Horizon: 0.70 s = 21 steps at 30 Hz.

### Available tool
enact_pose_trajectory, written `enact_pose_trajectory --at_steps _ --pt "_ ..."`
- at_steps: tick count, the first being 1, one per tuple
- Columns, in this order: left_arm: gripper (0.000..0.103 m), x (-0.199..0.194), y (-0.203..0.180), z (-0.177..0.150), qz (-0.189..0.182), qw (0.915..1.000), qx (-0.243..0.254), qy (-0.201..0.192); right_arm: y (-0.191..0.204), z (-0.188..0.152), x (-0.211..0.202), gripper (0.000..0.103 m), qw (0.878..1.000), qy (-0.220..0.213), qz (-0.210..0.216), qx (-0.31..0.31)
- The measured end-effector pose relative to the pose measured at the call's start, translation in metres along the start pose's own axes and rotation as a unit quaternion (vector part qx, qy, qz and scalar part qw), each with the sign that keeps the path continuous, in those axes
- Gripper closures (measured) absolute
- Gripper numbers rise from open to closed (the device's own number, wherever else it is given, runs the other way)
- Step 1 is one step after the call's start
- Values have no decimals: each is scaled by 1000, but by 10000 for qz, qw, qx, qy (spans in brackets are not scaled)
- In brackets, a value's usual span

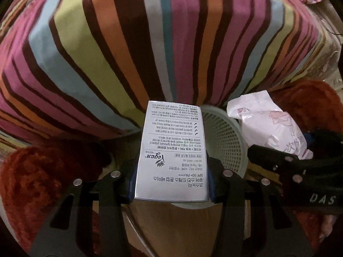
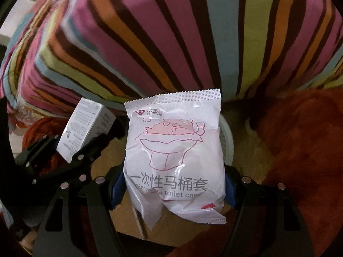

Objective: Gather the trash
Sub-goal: 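Carry the leaflet and packet with both tools over the wastebasket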

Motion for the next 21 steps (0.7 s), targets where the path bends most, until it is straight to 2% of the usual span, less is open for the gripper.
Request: enact_pose_trajectory --at_steps 4,10,21 --pt "55 21 5 0 -205 9989 -192 387 -5 8 17 34 9990 319 6 303" --pt "55 56 5 -2 -436 9933 -396 998 -8 17 43 34 9959 681 -211 550" --pt "55 103 -4 -2 -491 9854 -232 1614 -18 19 88 35 9878 1219 -523 818"
Point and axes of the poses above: each gripper's, at about its wrist camera, not at the fingertips, and x roughly the way its jaws point, y to its left, z to its top, the point moved 3 cm from there along x, roughly the way its jaws point, and after that the axes turned 9 degrees about x, right-handed, at the moved point
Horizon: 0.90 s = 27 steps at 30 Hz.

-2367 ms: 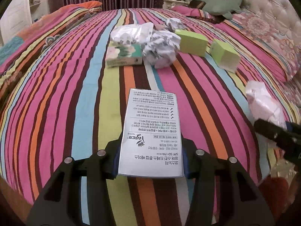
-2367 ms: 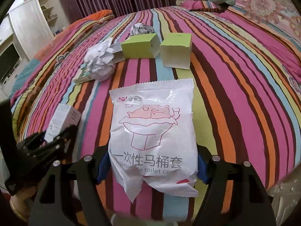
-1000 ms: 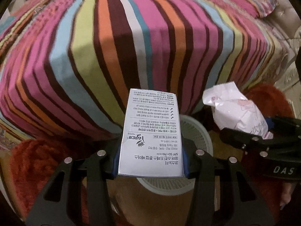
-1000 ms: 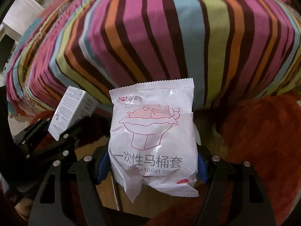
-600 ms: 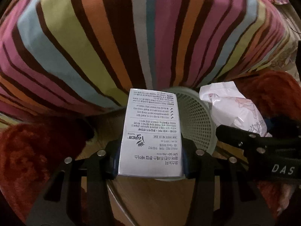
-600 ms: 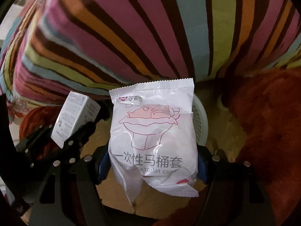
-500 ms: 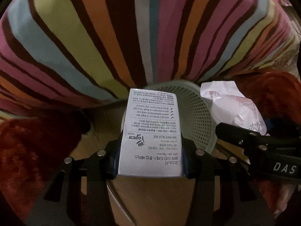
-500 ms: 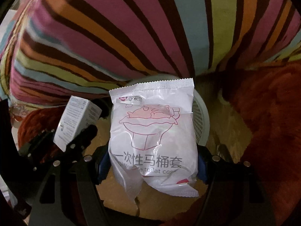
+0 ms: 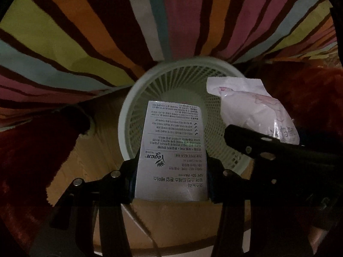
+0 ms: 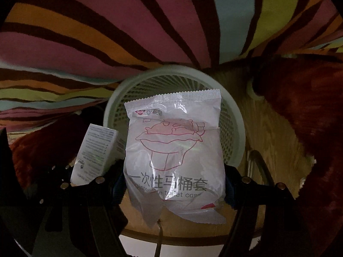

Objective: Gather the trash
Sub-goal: 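Open both tools to drop the leaflet and packet into the wastebasket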

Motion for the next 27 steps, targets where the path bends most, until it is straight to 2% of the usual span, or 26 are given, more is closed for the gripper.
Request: enact_pose_trajectory --at_steps 15,16,18,21,22,27 --pt "54 50 -5 11 -205 9978 -141 615 -9 14 47 34 9979 527 -214 304" --pt "52 54 -4 11 -200 9973 -173 680 -11 14 49 34 9977 543 -249 315" --pt "35 54 -2 9 -187 9970 -208 716 -11 16 56 32 9972 598 -286 345" --pt "23 56 -1 9 -183 9969 -228 725 -15 17 63 24 9963 628 -419 409" --pt "21 56 -2 10 -189 9970 -220 712 -17 18 63 19 9962 574 -476 446" --pt "14 44 -6 12 -155 9986 -162 480 -23 21 65 19 9964 415 -497 551"
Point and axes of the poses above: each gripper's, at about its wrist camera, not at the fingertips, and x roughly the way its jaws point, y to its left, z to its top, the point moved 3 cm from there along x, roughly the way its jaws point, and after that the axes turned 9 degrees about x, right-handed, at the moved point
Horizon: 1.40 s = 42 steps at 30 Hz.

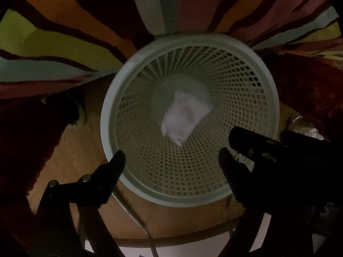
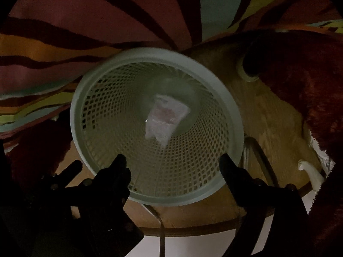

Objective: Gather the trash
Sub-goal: 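Open both tools to drop the leaflet and packet into the wastebasket, then move both open tools back toward the items on the bed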

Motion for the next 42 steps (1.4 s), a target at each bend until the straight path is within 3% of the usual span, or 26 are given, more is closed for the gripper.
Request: enact_pose_trajectory --at_steps 12,17,23,28,30,33,35,40,42 --pt "12 -17 10 -6 314 9988 -245 -275 -12 -9 -26 19 9991 -413 99 57" --pt "12 -36 17 -17 94 9969 -593 -502 -11 -21 -47 19 9966 -757 298 -104" --pt "12 -70 25 -31 -62 9909 -897 -1001 -13 -39 -84 19 9881 -1424 492 -308" --pt "12 -114 24 -47 -24 9846 -775 -1564 -8 -58 -136 19 9710 -2201 676 -645" --pt "12 -135 26 -53 102 9785 -737 -1923 -7 -64 -158 19 9596 -2612 662 -809" --pt "12 -178 31 -62 463 9597 -675 -2689 -10 -74 -198 19 9332 -3389 750 -936" --pt "12 -202 34 -63 739 9463 -672 -3076 -12 -77 -215 19 9209 -3681 900 -911" --pt "12 -264 47 -62 1289 8998 -742 -4101 -18 -73 -265 19 8767 -4552 1309 -839" --pt "12 -282 52 -54 1423 8840 -774 -4386 -19 -68 -279 19 8648 -4744 1431 -819"
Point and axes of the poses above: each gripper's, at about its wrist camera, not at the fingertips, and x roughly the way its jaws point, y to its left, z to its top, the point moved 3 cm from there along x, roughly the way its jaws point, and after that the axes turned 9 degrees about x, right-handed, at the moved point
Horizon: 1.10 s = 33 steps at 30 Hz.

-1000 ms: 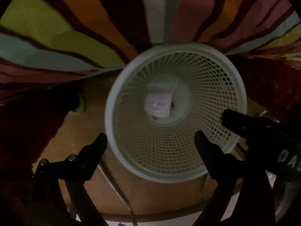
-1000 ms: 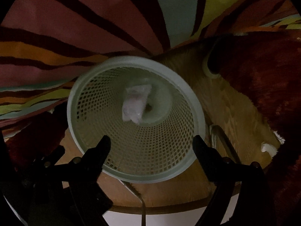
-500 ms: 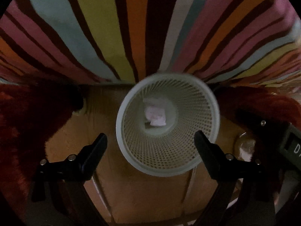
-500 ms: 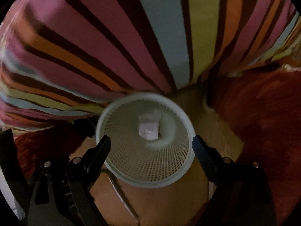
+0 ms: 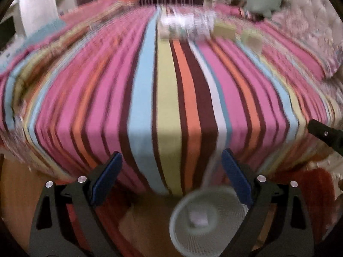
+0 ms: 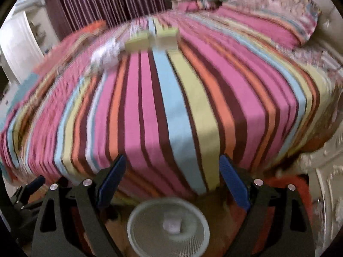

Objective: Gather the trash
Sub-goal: 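Move both open tools back toward the items on the bed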

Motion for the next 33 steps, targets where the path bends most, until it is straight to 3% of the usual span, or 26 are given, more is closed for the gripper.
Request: enact_pose_trajectory --at_steps 8,21,33 --pt "12 17 11 54 -43 9991 -95 -420 7 54 3 19 9984 -563 59 77" --pt "12 90 22 115 38 9997 -29 -251 16 105 53 19 9991 -421 -52 36" --pt "12 157 35 179 -216 9994 -204 -167 42 150 107 19 9990 -348 -123 -243"
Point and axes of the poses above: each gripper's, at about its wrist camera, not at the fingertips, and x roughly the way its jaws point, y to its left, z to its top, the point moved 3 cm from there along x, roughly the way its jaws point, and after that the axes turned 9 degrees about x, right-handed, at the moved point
